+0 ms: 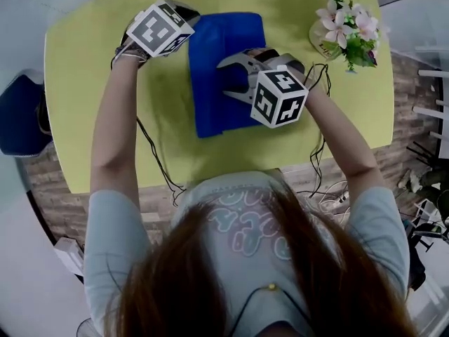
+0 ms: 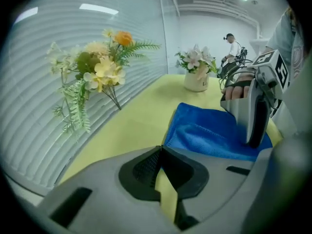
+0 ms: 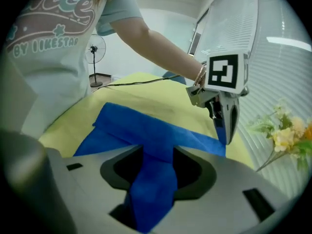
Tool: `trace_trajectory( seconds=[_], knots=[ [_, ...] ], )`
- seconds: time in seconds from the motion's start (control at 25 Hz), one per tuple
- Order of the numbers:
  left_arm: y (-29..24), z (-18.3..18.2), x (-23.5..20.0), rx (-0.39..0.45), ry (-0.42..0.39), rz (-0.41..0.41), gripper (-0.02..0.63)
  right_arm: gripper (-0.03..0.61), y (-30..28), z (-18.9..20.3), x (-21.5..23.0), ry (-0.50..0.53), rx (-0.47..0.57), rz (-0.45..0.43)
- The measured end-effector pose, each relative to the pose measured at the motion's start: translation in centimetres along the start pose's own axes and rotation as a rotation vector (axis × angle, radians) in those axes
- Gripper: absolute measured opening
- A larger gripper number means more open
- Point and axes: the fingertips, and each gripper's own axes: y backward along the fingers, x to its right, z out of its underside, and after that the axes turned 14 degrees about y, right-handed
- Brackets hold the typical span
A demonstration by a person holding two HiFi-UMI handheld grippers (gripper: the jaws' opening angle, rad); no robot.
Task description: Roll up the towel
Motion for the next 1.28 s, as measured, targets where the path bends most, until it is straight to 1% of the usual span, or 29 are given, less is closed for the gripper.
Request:
trace_trajectory(
  seconds=[0.12,0.2,0.32,0.4,0.44,0.48,0.56,0.6,0.64,0.68,0.72,0.8,0.88,0.96,1.0,1.08,1.16,1.28],
  knots=[
    [0.4,0.3,-1.0,0.018,0.038,-0.024,0.015,0.195,0.5,0.7,0.5,-0.045,-0.016,0.038],
    [0.8,0.7,-1.8,0.033,0.068,-0.060,0.015,0.195,0.5,1.0,0.7,-0.076,-0.030,0.062],
    [1.2,1.4,-3.3,0.080,0.126,-0.149,0.015,0.196,0.0,1.2,0.3,-0.114,-0.039,0.065],
    [1.6,1.6,-4.0,0.130,0.136,-0.217,0.018,0.196,0.1,1.3,0.4,-0.137,-0.039,0.096],
    [2.1,1.6,-4.2,0.164,0.145,-0.239,0.018,0.196,0.6,1.2,0.7,-0.153,-0.036,0.133],
    [3.2,1.5,-4.1,0.216,0.166,-0.257,0.018,0.196,1.5,1.1,1.1,-0.174,-0.030,0.182],
    [6.7,1.0,-3.2,0.377,0.222,-0.278,0.018,0.196,4.2,0.7,1.8,-0.227,-0.004,0.298],
    [8.7,0.9,-2.0,0.460,0.244,-0.270,0.018,0.195,5.9,0.6,1.8,-0.253,0.012,0.346],
    [10.4,1.1,-0.3,0.523,0.257,-0.247,0.018,0.195,7.4,0.6,1.3,-0.272,0.021,0.376],
    [11.5,1.7,1.8,0.555,0.263,-0.213,0.018,0.196,8.8,0.9,0.5,-0.276,0.018,0.381],
    [12.0,2.5,4.1,0.557,0.260,-0.180,0.018,0.195,9.8,1.4,-0.7,-0.261,-0.001,0.362],
    [11.9,4.6,8.2,0.504,0.243,-0.149,0.018,0.195,11.1,2.9,-3.2,-0.215,-0.048,0.293],
    [11.0,6.2,11.6,0.440,0.227,-0.168,0.018,0.196,11.5,4.2,-5.6,-0.191,-0.055,0.219],
    [10.0,7.0,14.8,0.394,0.224,-0.187,0.018,0.195,11.4,4.3,-7.7,-0.165,-0.017,0.133],
    [9.6,7.1,16.3,0.378,0.232,-0.191,0.018,0.196,11.3,4.1,-8.6,-0.140,0.005,0.088],
    [8.6,6.9,18.9,0.356,0.265,-0.207,0.018,0.196,10.8,4.0,-10.4,-0.057,0.033,0.003],
    [7.8,6.1,20.9,0.354,0.307,-0.250,0.018,0.196,10.3,4.4,-12.0,0.043,0.055,-0.071],
    [6.9,4.6,24.2,0.364,0.347,-0.319,0.018,0.196,10.0,4.4,-13.7,0.156,0.126,-0.128]
  ],
)
